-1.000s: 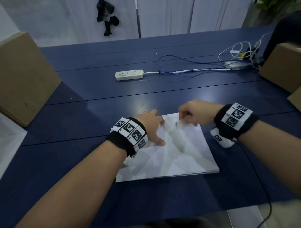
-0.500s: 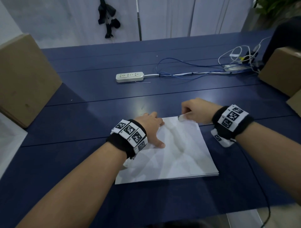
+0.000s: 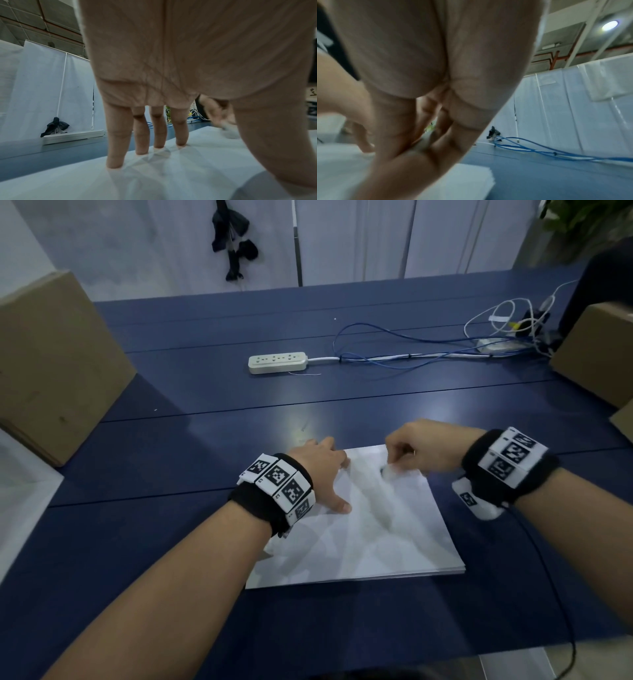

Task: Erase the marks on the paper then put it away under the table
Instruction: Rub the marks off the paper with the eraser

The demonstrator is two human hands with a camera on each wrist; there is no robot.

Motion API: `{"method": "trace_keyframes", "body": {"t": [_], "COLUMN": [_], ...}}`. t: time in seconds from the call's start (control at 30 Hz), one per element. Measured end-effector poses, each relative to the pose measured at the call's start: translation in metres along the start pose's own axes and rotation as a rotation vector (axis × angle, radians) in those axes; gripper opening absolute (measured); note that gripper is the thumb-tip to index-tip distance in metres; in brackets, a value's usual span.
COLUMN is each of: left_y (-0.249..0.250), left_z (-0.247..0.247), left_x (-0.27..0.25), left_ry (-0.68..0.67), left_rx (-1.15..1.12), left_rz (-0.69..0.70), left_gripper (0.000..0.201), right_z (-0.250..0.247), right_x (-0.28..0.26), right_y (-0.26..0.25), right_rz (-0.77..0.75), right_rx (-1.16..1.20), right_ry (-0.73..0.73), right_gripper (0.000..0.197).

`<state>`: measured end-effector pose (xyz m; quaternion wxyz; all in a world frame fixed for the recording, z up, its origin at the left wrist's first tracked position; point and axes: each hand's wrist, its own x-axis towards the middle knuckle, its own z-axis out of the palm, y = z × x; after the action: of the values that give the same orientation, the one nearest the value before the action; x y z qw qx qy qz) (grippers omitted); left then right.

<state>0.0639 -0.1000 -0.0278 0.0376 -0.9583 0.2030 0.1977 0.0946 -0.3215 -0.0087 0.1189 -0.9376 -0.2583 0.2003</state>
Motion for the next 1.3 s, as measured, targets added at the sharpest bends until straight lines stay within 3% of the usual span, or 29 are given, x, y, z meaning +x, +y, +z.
{"method": "trace_keyframes", "body": {"t": [0.07, 0.1, 0.3, 0.37, 0.47, 0.5, 0.63, 0.7, 0.77, 0.87, 0.9, 0.93, 1.03, 1.1, 1.13, 1.27, 1.3], "left_y": [0.000, 0.000, 0.000, 0.000, 0.000, 0.001, 0.001, 0.001, 0.000, 0.001, 0.001, 0.002, 0.002, 0.001, 0.001, 0.001, 0.002], "left_z": [0.001, 0.001, -0.001, 0.000, 0.001, 0.001, -0.001, -0.002, -0.001, 0.000, 0.000, -0.001, -0.003, -0.003, -0.003, -0.003, -0.003], "left_x": [0.001, 0.002, 0.002, 0.001, 0.002, 0.002, 0.003, 0.003, 0.002, 0.002, 0.002, 0.003, 0.003, 0.003, 0.003, 0.003, 0.003], "left_ry": [-0.001, 0.001, -0.007, -0.006, 0.000, -0.003, -0.004, -0.012, -0.013, -0.021, -0.023, -0.026, -0.038, -0.037, -0.035, -0.044, -0.046], "left_rx": [0.001, 0.002, -0.002, 0.006, 0.003, 0.004, -0.004, 0.003, 0.011, 0.021, 0.024, 0.024, 0.013, 0.009, 0.009, 0.006, 0.006], "left_rz": [-0.003, -0.002, -0.007, -0.011, -0.017, -0.014, -0.003, 0.004, -0.002, -0.015, -0.015, -0.013, -0.009, -0.009, -0.012, -0.028, -0.026], "left_gripper": [0.087, 0.087, 0.090, 0.090, 0.090, 0.090, 0.084, 0.089, 0.090, 0.090, 0.091, 0.090, 0.090, 0.091, 0.091, 0.089, 0.089], "right_z": [0.005, 0.007, 0.000, 0.002, 0.011, 0.012, 0.003, 0.002, 0.003, 0.011, 0.013, 0.012, 0.004, 0.001, 0.002, 0.014, 0.015], "right_x": [-0.011, -0.014, 0.005, -0.001, -0.016, -0.017, 0.001, 0.005, 0.000, -0.018, -0.020, -0.019, -0.002, 0.000, -0.002, -0.021, -0.022], "right_y": [-0.006, -0.006, 0.008, 0.007, -0.007, -0.009, -0.003, 0.003, 0.006, -0.001, -0.002, -0.001, 0.007, 0.011, 0.013, 0.000, -0.001], "right_rz": [-0.045, -0.051, 0.074, 0.024, -0.081, -0.095, 0.020, 0.039, -0.015, -0.091, -0.090, -0.079, 0.022, 0.047, 0.028, -0.070, -0.070], "right_rx": [0.047, 0.058, -0.069, -0.014, 0.072, 0.061, -0.096, -0.099, -0.046, 0.077, 0.090, 0.066, -0.085, -0.096, -0.067, 0.099, 0.094], "right_ry": [-0.222, -0.261, 0.190, 0.084, -0.222, -0.232, 0.126, 0.211, 0.108, -0.208, -0.240, -0.204, 0.086, 0.174, 0.139, -0.245, -0.244], "right_gripper": [0.008, 0.005, 0.021, 0.017, 0.006, 0.003, 0.010, 0.017, 0.017, 0.012, 0.007, 0.003, 0.016, 0.019, 0.017, 0.007, 0.005]}}
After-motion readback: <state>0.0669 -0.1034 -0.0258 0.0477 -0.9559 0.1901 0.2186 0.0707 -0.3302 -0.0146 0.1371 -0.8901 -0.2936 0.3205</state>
